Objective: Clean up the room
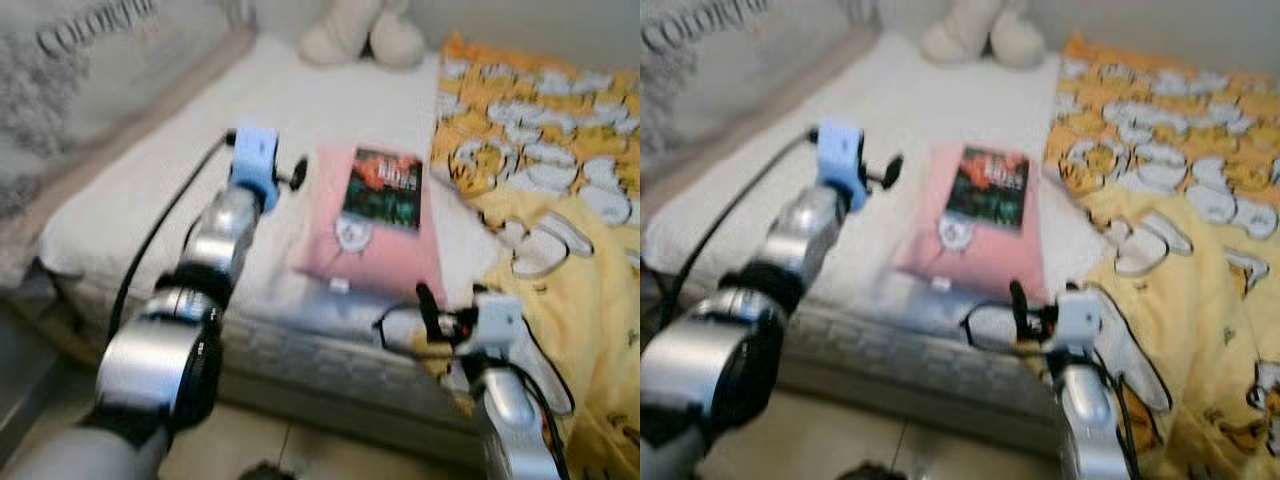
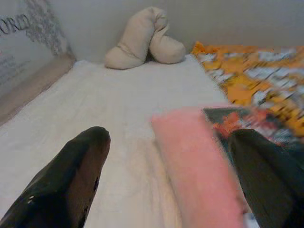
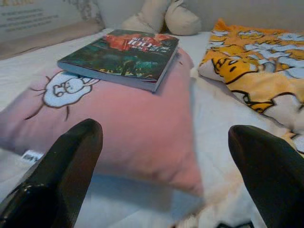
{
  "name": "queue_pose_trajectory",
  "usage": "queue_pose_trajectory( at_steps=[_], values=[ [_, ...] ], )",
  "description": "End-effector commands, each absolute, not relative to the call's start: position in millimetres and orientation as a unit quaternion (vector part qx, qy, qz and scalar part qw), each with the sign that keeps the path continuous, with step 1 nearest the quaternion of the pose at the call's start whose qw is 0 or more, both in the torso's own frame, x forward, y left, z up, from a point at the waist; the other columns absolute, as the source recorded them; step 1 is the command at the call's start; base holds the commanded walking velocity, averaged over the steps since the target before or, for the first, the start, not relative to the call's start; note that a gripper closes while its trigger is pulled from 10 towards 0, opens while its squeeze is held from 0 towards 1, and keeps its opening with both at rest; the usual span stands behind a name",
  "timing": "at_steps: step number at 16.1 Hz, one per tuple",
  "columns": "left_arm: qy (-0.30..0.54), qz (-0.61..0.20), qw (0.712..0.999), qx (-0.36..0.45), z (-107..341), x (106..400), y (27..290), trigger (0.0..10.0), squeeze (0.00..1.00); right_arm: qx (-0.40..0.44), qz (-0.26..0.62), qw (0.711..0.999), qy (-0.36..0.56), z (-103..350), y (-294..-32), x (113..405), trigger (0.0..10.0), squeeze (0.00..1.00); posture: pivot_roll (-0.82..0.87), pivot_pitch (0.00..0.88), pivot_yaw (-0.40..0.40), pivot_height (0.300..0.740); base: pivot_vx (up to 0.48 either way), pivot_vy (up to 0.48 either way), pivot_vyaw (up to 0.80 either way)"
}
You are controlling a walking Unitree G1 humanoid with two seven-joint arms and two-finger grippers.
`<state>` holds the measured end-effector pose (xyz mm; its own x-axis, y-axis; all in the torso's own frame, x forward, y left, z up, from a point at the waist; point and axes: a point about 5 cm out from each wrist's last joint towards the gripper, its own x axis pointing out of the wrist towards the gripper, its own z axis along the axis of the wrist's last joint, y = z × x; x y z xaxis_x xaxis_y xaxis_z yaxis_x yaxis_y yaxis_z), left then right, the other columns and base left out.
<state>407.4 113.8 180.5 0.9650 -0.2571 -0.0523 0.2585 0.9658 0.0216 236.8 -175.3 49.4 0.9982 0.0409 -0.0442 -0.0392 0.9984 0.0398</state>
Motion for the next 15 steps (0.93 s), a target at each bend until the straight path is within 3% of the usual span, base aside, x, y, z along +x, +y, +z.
queue_pose_trajectory(
  at_steps=[1,5,6,8,9,11,13,15],
  values=[
    [0.047,-0.134,0.99,-0.026,181.9,409.5,106.9,10.0,0.0,0.013,0.014,1.0,0.022,52.1,-177.7,230.7,10.0,0.0,-0.14,0.0,0.033,0.74,0.0,0.0,0.0],
    [-0.012,-0.124,0.992,-0.002,176.7,403.5,114.0,10.0,0.0,-0.044,-0.022,0.998,-0.037,81.9,-189.8,207.8,10.0,0.0,-0.21,0.0,0.085,0.74,0.0,0.0,0.0],
    [-0.03,-0.149,0.988,0.017,159.3,391.6,115.8,10.0,0.0,-0.057,-0.035,0.996,-0.057,94.6,-192.9,201.2,10.0,0.0,-0.21,0.0,0.091,0.74,0.0,0.0,0.0],
    [-0.021,-0.116,0.993,0.002,114.3,358.7,139.2,10.0,0.0,-0.045,-0.063,0.996,-0.052,96.9,-200.2,185.3,10.0,0.0,-0.17,0.0,0.081,0.74,0.0,0.0,0.0],
    [-0.02,-0.109,0.994,0.005,104.3,347.3,145.5,10.0,0.0,-0.035,-0.071,0.996,-0.042,93.1,-201.9,179.9,10.0,0.0,-0.16,0.0,0.079,0.74,0.0,0.0,0.0],
    [-0.029,-0.137,0.99,0.035,80.0,294.3,156.6,10.0,0.0,-0.021,-0.061,0.998,0.013,73.9,-201.6,151.2,10.0,0.0,-0.11,0.0,0.048,0.74,0.0,0.0,0.0],
    [-0.017,-0.158,0.987,0.035,71.7,271.7,155.7,10.0,0.0,-0.024,-0.051,0.998,0.036,68.6,-201.4,144.5,10.0,0.0,-0.09,0.0,0.035,0.74,0.0,0.0,0.0],
    [-0.018,-0.149,0.989,0.007,80.1,294.8,137.8,10.0,0.0,-0.033,-0.036,0.998,0.032,60.3,-197.6,168.7,10.0,0.0,-0.07,0.0,0.027,0.74,0.472,0.0,-0.38]
  ],
)
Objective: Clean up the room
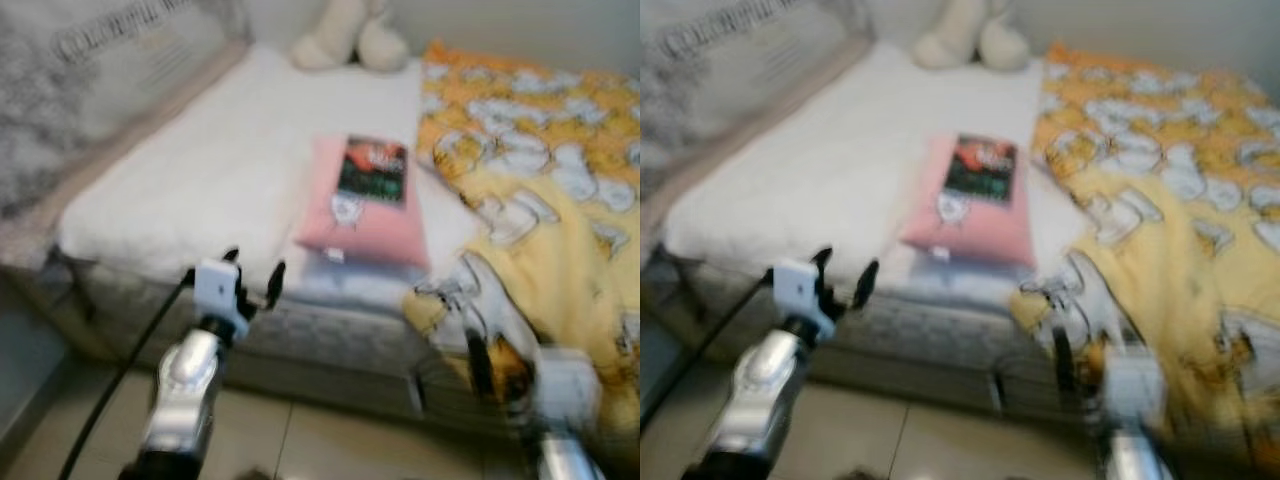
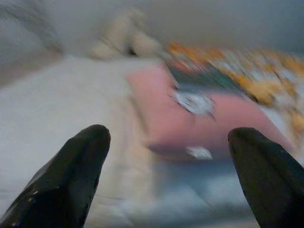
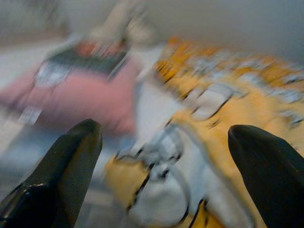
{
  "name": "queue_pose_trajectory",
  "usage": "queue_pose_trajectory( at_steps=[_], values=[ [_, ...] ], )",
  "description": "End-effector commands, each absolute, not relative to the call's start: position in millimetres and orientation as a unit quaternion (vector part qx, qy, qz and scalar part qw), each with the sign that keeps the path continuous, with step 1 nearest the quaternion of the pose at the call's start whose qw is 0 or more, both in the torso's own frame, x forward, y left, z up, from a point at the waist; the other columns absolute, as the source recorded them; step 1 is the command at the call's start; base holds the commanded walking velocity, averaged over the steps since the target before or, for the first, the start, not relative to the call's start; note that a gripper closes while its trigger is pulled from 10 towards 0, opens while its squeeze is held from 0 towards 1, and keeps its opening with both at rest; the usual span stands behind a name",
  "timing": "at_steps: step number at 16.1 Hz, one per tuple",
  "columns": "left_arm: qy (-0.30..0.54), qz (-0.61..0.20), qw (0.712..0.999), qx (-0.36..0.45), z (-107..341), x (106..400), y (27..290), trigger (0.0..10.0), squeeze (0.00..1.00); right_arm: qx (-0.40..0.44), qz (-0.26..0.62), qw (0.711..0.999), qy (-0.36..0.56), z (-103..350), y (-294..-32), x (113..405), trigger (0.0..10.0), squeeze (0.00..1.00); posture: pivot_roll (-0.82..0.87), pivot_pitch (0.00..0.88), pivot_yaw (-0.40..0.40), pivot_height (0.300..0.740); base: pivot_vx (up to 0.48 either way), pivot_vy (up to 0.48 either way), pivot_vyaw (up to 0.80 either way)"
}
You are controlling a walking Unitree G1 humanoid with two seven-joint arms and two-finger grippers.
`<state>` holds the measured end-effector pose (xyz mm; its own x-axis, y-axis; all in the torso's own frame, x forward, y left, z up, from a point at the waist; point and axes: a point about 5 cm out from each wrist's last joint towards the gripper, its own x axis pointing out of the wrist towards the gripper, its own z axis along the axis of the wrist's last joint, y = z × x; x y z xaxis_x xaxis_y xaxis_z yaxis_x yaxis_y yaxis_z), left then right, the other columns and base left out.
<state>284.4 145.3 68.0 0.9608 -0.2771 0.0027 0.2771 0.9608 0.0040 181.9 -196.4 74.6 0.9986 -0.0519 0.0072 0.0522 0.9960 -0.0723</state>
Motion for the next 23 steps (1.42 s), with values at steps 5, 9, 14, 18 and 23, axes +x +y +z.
queue_pose_trajectory(
  at_steps=[5,9,14,18,23],
  values=[
    [-0.003,-0.14,0.99,0.016,88.6,309.5,127.4,10.0,0.0,-0.033,-0.02,0.999,0.013,64.2,-193.5,205.6,10.0,0.0,-0.09,0.0,0.039,0.74,0.186,0.0,-0.32],
    [-0.009,-0.09,0.996,-0.014,96.0,318.2,126.1,10.0,0.0,-0.032,0.003,0.999,0.004,64.5,-187.5,220.4,10.0,0.0,-0.09,0.0,0.04,0.74,0.36,0.0,0.0],
    [-0.016,-0.056,0.998,-0.02,105.4,325.8,132.7,10.0,0.0,-0.024,0.016,1.0,0.012,59.9,-181.1,223.0,10.0,0.0,-0.07,0.0,0.034,0.74,0.472,0.0,0.0],
    [-0.018,-0.034,0.999,-0.026,109.5,331.2,137.3,10.0,0.0,-0.025,0.022,0.999,0.017,56.5,-180.5,222.1,10.0,0.0,-0.07,0.0,0.031,0.74,0.45,0.0,0.0],
    [-0.047,-0.055,0.997,-0.012,126.3,342.4,133.5,10.0,0.0,-0.025,0.022,0.999,0.012,58.6,-180.6,222.0,10.0,0.0,-0.08,0.0,0.031,0.74,0.459,0.0,0.0]
  ],
)
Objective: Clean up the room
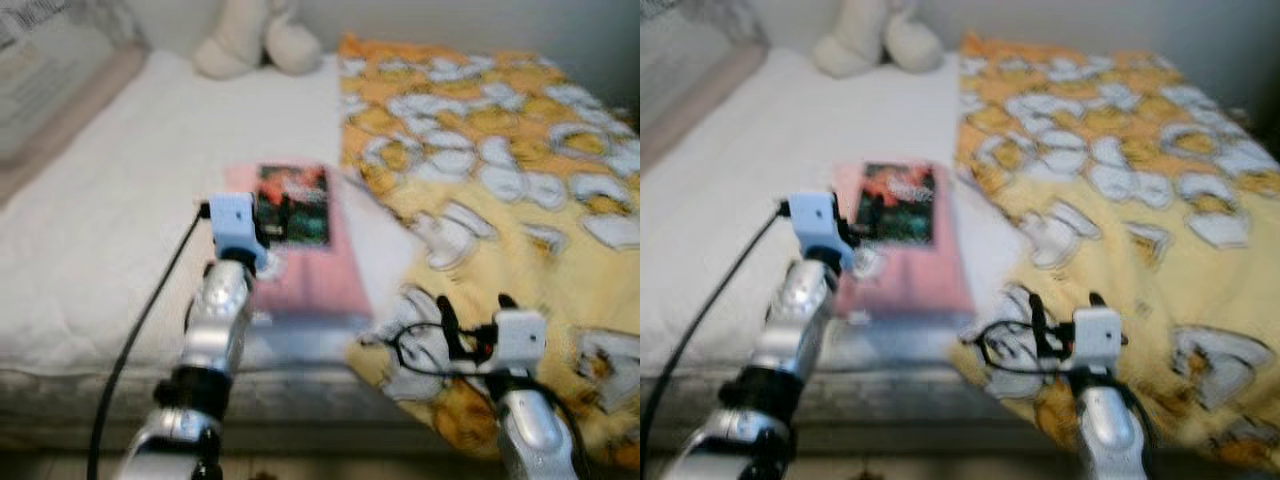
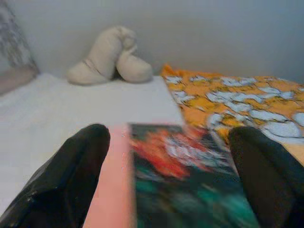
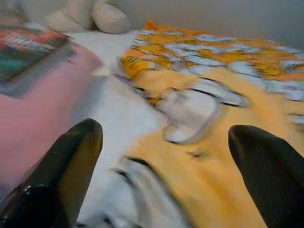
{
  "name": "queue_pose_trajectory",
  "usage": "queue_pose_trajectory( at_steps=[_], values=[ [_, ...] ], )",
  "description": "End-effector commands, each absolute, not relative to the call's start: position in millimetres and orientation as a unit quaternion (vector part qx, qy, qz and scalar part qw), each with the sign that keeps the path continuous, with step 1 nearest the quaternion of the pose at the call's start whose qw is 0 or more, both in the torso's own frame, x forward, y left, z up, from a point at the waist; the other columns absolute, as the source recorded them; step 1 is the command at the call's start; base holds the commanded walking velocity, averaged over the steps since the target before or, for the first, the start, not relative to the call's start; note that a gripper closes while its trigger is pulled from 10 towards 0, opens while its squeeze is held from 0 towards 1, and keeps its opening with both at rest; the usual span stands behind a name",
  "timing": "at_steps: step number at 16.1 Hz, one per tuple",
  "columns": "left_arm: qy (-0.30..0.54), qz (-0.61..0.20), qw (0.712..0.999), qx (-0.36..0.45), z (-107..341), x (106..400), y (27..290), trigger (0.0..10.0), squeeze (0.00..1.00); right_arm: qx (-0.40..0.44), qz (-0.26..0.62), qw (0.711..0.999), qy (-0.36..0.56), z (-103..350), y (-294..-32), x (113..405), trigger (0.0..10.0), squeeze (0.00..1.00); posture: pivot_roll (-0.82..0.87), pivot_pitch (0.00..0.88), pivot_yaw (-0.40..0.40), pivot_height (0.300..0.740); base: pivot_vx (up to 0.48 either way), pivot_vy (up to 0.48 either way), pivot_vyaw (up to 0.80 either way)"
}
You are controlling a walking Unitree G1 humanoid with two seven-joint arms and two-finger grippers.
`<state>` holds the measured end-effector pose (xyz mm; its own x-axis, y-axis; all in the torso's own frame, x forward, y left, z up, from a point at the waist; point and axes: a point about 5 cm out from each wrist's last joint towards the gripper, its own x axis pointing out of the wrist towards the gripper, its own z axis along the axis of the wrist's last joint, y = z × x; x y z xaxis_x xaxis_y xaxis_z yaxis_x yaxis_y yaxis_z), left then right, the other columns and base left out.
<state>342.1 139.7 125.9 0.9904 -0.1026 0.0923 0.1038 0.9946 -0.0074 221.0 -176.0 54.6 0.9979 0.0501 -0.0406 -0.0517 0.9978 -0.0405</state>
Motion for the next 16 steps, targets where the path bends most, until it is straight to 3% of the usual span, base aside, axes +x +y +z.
queue_pose_trajectory(
  at_steps=[1,3,6,11,14,16],
  values=[
    [-0.032,-0.103,0.994,0.002,129.0,347.6,117.2,10.0,0.0,-0.024,0.013,0.999,0.017,56.7,-184.7,218.1,10.0,0.0,-0.08,0.0,0.027,0.74,0.0,0.0,0.0],
    [0.0,-0.122,0.992,-0.031,129.7,357.0,107.8,10.0,0.0,-0.023,-0.006,0.999,0.028,52.0,-194.9,212.5,10.0,0.0,-0.08,0.0,0.024,0.74,0.0,0.0,0.0],
    [0.033,-0.1,0.99,-0.092,134.4,371.9,114.4,10.0,0.0,-0.03,-0.003,0.999,0.032,51.0,-195.8,211.4,10.0,0.0,-0.11,0.0,0.027,0.74,0.0,0.0,0.0],
    [0.017,-0.078,0.997,-0.02,141.0,382.0,117.7,10.0,0.0,-0.033,-0.004,0.999,0.035,50.8,-196.8,206.7,10.0,0.0,-0.13,0.0,0.032,0.74,0.0,0.0,0.0],
    [0.037,-0.107,0.993,-0.012,145.7,389.2,107.9,10.0,0.0,-0.031,0.001,0.999,0.04,49.5,-194.0,203.4,10.0,0.0,-0.13,0.0,0.029,0.74,0.0,0.0,0.0],
    [0.048,-0.049,0.998,0.012,146.2,393.9,122.8,10.0,0.0,-0.03,0.005,0.999,0.042,49.1,-192.3,201.5,10.0,0.0,-0.13,0.0,0.032,0.74,0.0,0.0,0.0]
  ],
)
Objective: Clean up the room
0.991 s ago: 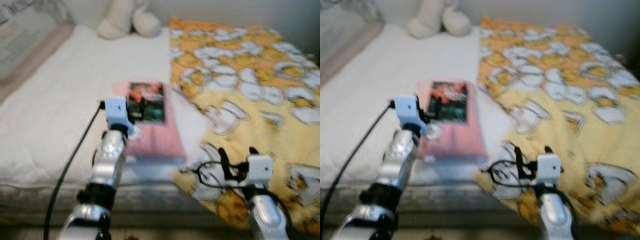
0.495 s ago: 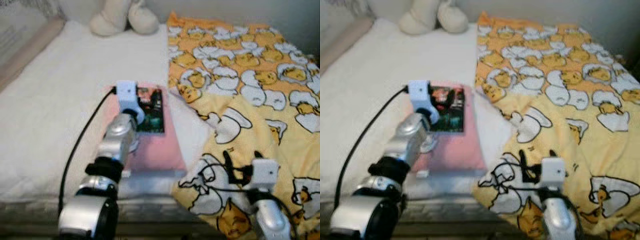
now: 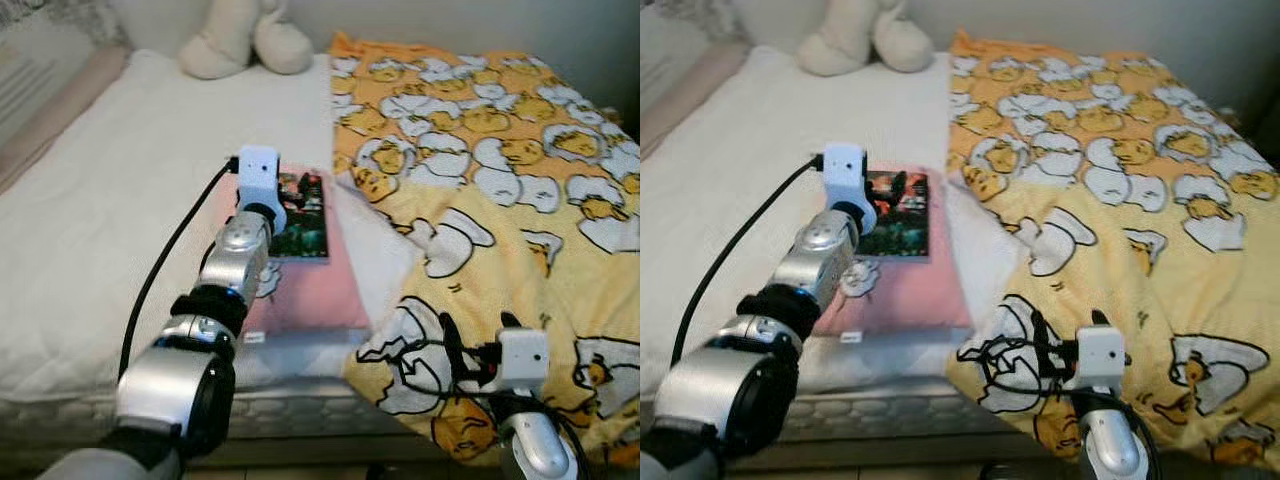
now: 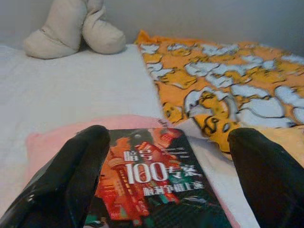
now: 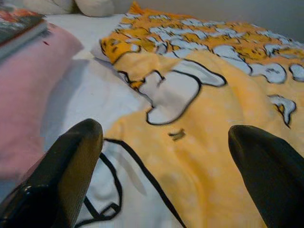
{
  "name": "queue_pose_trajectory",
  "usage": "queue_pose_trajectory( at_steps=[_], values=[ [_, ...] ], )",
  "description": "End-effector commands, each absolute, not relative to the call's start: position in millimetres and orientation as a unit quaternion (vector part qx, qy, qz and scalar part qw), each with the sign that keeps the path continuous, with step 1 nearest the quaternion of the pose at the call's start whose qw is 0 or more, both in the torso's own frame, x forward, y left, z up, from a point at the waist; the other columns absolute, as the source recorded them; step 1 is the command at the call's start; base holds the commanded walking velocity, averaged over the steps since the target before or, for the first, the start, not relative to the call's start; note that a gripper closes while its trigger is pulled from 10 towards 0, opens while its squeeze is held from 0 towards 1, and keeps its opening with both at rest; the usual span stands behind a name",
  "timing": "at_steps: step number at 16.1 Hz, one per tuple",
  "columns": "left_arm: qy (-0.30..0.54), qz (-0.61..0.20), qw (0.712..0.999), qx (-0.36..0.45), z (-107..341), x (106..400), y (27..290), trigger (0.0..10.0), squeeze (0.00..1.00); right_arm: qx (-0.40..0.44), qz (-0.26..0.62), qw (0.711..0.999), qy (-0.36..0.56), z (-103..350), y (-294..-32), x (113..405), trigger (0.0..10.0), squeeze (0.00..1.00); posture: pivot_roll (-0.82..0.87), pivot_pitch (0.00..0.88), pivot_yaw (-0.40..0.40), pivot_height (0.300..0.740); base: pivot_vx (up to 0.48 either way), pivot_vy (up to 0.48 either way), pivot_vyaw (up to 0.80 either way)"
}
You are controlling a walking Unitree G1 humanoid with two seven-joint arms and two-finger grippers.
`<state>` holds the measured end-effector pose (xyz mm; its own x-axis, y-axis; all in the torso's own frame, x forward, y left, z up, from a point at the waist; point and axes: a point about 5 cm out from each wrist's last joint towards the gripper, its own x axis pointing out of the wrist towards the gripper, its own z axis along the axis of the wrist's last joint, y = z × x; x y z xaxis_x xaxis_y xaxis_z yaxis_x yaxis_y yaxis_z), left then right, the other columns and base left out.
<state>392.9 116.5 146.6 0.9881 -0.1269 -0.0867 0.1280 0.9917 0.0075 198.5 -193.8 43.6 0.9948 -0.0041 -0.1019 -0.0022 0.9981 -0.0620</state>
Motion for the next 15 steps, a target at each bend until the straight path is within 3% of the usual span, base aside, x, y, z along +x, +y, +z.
queue_pose_trajectory(
  at_steps=[1,5,10,15],
  values=[
    [0.051,-0.022,0.998,0.021,146.0,395.0,131.6,10.0,0.0,-0.029,0.006,0.999,0.044,48.2,-192.0,200.3,10.0,0.0,-0.13,0.0,0.033,0.74,0.0,0.0,0.0],
    [0.065,0.008,0.996,0.052,136.0,391.9,145.0,10.0,0.0,-0.029,0.009,0.998,0.05,46.5,-191.3,196.7,10.0,0.0,-0.14,0.0,0.03,0.74,0.0,0.0,0.0],
    [0.104,0.001,0.995,0.001,116.0,384.4,140.2,10.0,0.0,-0.028,0.029,0.997,0.058,44.4,-189.7,198.5,10.0,0.0,-0.14,0.0,0.028,0.74,0.0,0.0,0.0],
    [0.095,-0.01,0.995,0.009,115.8,383.6,141.2,10.0,0.0,-0.026,0.034,0.997,0.067,40.0,-187.4,198.3,10.0,0.0,-0.13,0.0,0.023,0.74,0.0,0.0,0.0]
  ],
)
